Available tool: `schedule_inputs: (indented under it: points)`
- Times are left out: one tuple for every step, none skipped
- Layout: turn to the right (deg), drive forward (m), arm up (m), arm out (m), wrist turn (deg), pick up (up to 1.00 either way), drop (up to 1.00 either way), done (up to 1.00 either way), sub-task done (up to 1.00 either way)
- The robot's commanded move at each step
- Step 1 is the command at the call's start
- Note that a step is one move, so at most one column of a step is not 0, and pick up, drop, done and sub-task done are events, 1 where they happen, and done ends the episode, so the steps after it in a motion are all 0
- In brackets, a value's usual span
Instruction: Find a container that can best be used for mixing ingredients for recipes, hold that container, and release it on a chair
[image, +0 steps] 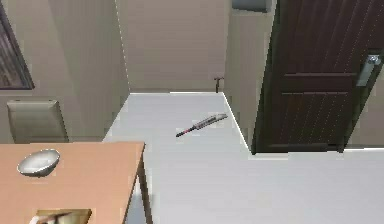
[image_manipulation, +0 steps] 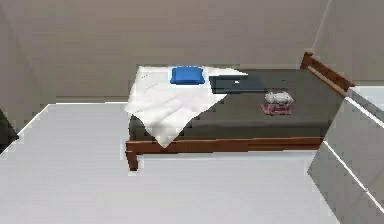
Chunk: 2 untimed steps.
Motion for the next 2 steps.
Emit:
schedule_inputs:
  points:
    - [0.0,1.00,0.00,0.00,0.0,0.00,0.00,0.00,0.00]
    - [-15.0,0.00,0.00,0.00,0.0,0.00,0.00,0.00,0.00]
